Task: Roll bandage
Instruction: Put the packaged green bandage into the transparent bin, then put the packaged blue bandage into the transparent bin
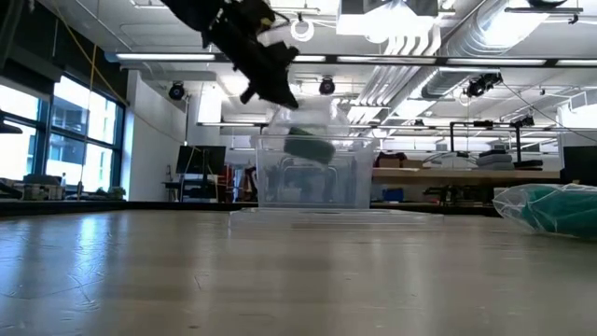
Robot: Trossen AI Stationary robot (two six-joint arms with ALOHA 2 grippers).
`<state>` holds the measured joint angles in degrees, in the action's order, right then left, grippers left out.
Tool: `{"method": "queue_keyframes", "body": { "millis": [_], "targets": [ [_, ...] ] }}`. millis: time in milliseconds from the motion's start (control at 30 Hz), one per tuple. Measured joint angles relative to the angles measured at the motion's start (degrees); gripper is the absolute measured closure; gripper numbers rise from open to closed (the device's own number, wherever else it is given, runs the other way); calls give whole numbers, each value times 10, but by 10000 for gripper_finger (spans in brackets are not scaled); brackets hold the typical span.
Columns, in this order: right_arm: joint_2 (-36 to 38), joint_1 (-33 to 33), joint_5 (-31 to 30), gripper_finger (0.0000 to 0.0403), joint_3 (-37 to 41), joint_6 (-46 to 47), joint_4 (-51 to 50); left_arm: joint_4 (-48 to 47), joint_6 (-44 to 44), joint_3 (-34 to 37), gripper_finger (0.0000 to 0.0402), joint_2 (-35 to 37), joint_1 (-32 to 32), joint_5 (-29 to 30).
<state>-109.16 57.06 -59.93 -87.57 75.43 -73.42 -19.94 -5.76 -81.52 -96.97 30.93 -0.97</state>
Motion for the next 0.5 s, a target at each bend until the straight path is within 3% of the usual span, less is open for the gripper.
{"method": "queue_keyframes", "body": {
  "millis": [133, 267, 400, 500],
  "targets": [
    [0, -5, 0, 394, 0, 50, -43, 11, 19, 0, 368, -46, 0, -61],
    [0, -5, 1, 394, 0, 58, -47, 25, 9, 0, 299, -68, 1, -110],
    [0, 0, 6, 394, 0, 93, -46, -24, 4, 0, 230, -54, 0, -112],
    [0, 4, 41, 394, -7, 118, -55, -66, 0, 0, 206, -15, -11, -91]
  ]
}}
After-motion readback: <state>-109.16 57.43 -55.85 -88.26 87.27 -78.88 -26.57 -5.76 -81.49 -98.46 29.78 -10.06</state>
